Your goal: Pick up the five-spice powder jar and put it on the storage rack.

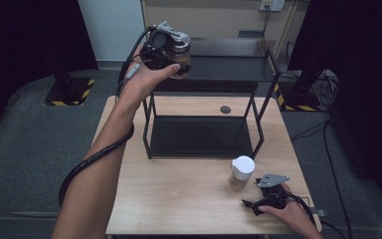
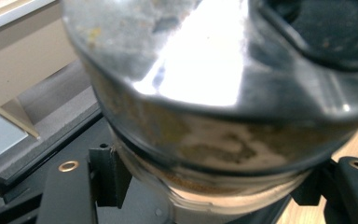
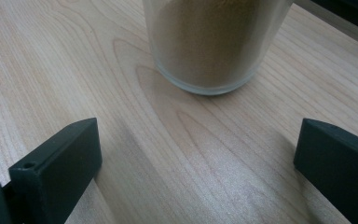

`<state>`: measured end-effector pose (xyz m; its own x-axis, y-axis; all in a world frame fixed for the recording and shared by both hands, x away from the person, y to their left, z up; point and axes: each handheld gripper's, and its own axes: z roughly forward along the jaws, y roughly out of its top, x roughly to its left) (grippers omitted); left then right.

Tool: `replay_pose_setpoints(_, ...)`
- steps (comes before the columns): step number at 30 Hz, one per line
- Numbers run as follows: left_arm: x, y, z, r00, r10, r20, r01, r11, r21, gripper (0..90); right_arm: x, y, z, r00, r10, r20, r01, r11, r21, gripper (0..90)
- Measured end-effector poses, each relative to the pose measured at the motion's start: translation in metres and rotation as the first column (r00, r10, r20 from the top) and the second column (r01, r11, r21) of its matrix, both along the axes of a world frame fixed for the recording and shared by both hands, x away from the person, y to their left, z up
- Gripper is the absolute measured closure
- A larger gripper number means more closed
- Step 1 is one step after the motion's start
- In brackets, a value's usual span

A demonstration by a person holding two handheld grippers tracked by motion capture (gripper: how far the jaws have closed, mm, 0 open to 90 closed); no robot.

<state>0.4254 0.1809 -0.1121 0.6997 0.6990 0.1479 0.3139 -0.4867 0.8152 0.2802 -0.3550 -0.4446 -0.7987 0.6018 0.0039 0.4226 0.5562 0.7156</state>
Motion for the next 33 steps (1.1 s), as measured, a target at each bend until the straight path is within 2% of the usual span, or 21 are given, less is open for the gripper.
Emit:
replay_pose_setpoints(8, 0.015, -0.011, -0.003, 0.998, 0.06, -0.019, -0.06, 0.9982, -0.005, 29.6, 0.0, 0.0, 0.0, 1.0, 0.001, -0.001, -0.001, 1.0, 0.0, 1.4)
replay_pose_setpoints(17, 0.028, -0.016, -0.009, 0.9954, 0.086, -0.041, -0.087, 0.996, -0.02, 29.6, 0.001, -0.001, 0.0, 1.0, 0.004, 0.0, -0.004, 1.0, 0.0, 1.4)
replay_pose_setpoints(19, 0.03, -0.017, -0.01, 0.9949, 0.091, -0.043, -0.091, 0.9958, -0.009, 29.6, 0.001, -0.001, 0.0, 1.0, 0.004, 0.0, -0.004, 1.0, 0.0, 1.5)
replay_pose_setpoints(20, 0.03, -0.017, -0.012, 0.9942, 0.097, -0.046, -0.099, 0.9948, -0.024, 29.6, 0.001, -0.001, 0.0, 1.0, 0.004, -0.001, -0.004, 1.0, 0.0, 1.4)
replay_pose_setpoints(26, 0.034, -0.016, -0.017, 0.9913, 0.116, -0.062, -0.119, 0.9919, -0.044, 29.6, 0.001, -0.001, 0.0, 1.0, 0.006, 0.001, -0.006, 1.0, -0.001, 1.4)
replay_pose_setpoints(33, 0.042, -0.015, -0.018, 0.9863, 0.13, -0.102, -0.135, 0.9895, -0.051, 29.5, 0.001, -0.001, 0.0, 1.0, 0.006, 0.001, -0.006, 1.0, -0.001, 1.4)
